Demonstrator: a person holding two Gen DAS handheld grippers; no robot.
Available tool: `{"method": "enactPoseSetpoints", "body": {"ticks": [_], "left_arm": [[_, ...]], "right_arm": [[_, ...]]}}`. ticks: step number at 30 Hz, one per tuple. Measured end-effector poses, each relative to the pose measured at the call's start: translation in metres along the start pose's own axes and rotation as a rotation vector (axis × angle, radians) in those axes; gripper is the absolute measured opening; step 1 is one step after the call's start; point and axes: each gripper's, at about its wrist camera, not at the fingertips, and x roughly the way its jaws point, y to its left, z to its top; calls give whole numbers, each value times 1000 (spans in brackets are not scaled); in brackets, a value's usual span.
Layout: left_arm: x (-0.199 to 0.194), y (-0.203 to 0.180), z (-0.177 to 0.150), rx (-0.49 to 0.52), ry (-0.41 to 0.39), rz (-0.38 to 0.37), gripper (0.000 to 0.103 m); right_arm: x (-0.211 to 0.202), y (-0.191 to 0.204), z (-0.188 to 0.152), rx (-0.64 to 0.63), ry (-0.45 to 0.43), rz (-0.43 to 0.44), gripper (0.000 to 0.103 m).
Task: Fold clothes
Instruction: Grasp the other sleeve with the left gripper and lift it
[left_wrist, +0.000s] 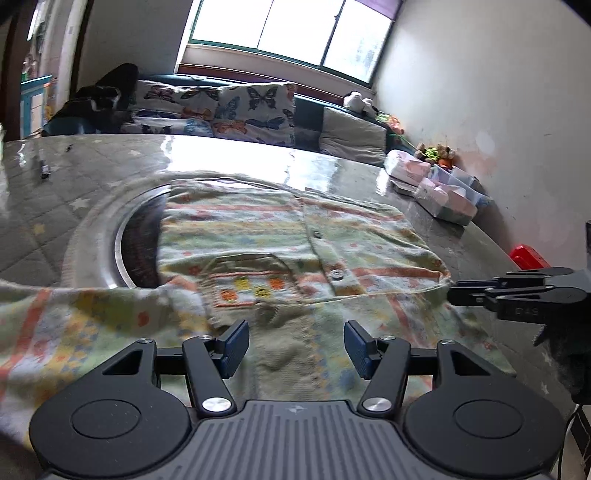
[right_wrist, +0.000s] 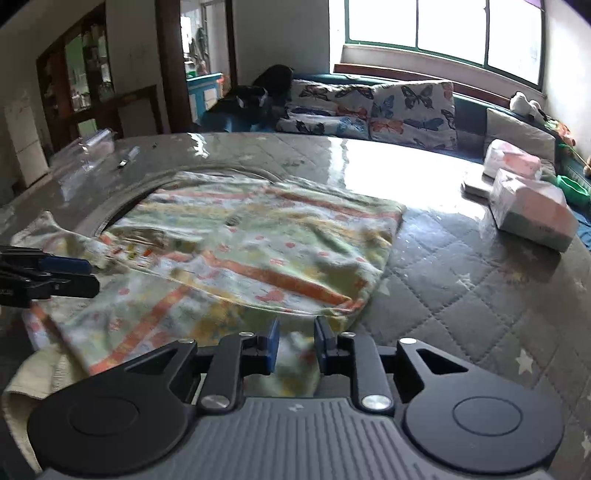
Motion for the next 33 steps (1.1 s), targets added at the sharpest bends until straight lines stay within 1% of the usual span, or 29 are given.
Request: {"method": "enactPoseSetpoints", "body": {"ticks": [1,2,3,5,8,9,10,13,14,16,19,22,24,27,29,31,32,33], "left_arm": [[-5,3,-2,-7,-10,10,60],[-11,6,-3,-16,-21,24,60],[-16,9,-4,-27,-33,44,61],[-27,17,-6,-48,-54,84,62],[-44,34,-8,-85,-85,162,63],[-50,40,-9,-99,-97,191,66],[-55,48,-10,-117,-110,224,69],[-72,73,-11,-176,-146,327,71],[-78,82,-12,-198,-157,362,71],[-88,102,-13,-242,-179,443,74],[-99,129,-16,-298,-194,575,75],[-106,150,-19,-354,-205,653,75],[-105,162,-20,-379,-195,691,74],[-99,170,-18,-383,-187,692,72],[-96,173,-16,-375,-183,689,66],[-93,176,-14,-389,-181,684,55],[-92,179,-14,-397,-182,680,53],[-91,179,-15,-393,-183,689,48]], "right_arm": [[-3,6,0,-16,-7,12,28],[-5,12,1,-26,-12,31,28],[-6,17,2,-32,-14,47,28],[-6,32,5,-57,-21,91,28],[-2,51,10,-88,-28,139,28],[0,57,11,-98,-29,154,28],[3,63,13,-108,-31,169,28],[9,82,17,-138,-36,215,28],[13,87,17,-146,-25,224,28],[21,94,14,-164,1,227,28],[28,100,8,-189,31,220,29],[23,99,9,-183,24,221,29],[20,98,10,-184,20,216,29],[16,95,11,-182,13,207,29],[13,92,12,-174,8,204,29],[11,90,12,-168,2,199,29],[9,89,12,-166,-1,197,29],[8,88,12,-163,-4,195,29]]}}
